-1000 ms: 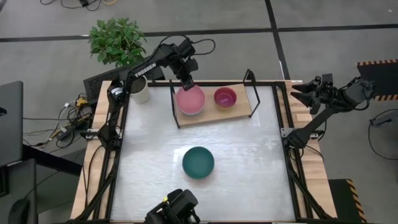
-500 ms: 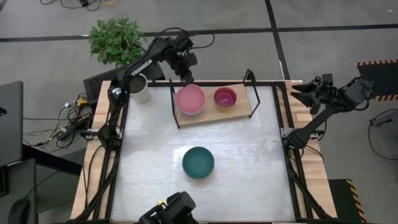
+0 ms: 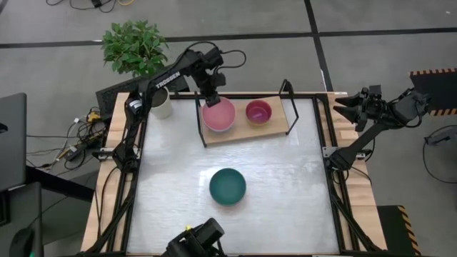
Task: Place and stack bowls onto a shelf
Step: Stack the big pink bowl on top of the big blue bowl on the shelf
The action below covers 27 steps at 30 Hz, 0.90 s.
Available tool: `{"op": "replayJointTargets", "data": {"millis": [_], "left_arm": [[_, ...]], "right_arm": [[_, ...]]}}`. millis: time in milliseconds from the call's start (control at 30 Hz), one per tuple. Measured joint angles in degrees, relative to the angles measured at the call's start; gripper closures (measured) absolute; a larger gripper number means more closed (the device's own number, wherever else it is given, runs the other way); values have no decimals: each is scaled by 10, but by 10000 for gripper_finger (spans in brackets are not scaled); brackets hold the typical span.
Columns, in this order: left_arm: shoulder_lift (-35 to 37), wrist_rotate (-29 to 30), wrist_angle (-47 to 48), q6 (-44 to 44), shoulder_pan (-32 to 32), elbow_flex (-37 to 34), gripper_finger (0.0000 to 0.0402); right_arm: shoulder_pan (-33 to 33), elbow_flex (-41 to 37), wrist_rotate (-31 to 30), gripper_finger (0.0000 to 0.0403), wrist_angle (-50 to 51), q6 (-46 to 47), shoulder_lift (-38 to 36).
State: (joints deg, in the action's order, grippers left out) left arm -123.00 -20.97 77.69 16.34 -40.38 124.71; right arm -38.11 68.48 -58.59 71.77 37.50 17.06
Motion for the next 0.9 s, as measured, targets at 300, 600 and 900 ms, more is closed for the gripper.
{"op": "replayJointTargets", "data": {"millis": [300,600,900], "left_arm": [[0,-15,-32,-4,-12,-4,401],[2,-54,3,10,-33,42,401],[1,-47,-13,38,-44,4,401]], "right_arm": [[0,0,0,161,0,0,0],[0,0,0,161,-1,1,0],[0,0,-1,161,-1,10,0]]}}
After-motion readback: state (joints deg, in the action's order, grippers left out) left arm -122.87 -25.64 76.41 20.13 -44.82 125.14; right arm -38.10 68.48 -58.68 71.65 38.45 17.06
